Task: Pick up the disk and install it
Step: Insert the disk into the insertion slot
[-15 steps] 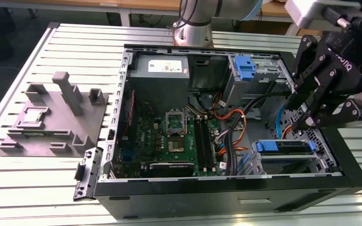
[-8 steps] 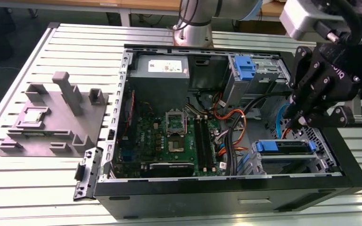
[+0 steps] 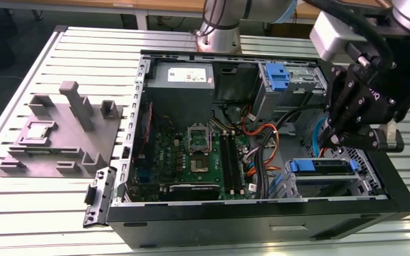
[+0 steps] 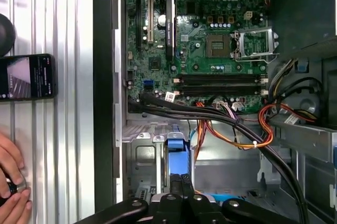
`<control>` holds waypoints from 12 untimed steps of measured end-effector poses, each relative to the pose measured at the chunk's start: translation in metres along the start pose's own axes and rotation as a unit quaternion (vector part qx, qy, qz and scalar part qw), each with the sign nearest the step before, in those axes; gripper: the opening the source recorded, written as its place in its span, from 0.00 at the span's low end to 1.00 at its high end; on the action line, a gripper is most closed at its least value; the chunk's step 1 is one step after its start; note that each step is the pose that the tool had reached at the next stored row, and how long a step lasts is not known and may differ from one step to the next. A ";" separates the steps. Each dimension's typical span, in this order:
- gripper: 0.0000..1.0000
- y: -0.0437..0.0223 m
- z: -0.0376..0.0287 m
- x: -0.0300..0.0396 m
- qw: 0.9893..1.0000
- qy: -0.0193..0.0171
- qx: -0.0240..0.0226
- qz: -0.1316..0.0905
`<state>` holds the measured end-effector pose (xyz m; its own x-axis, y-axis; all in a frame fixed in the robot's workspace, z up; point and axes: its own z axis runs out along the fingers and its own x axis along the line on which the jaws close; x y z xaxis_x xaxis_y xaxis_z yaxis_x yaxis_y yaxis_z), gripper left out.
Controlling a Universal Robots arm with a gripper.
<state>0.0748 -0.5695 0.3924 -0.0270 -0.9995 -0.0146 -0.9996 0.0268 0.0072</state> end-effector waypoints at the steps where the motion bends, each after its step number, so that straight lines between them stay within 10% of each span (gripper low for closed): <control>1: 0.12 -0.0001 0.0018 0.0000 1.000 0.000 0.000 0.000; 12: 0.12 -0.0003 0.0184 0.0002 1.000 0.000 0.000 0.000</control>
<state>0.0750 -0.5694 0.3740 -0.0270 -0.9995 -0.0145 -0.9996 0.0268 0.0073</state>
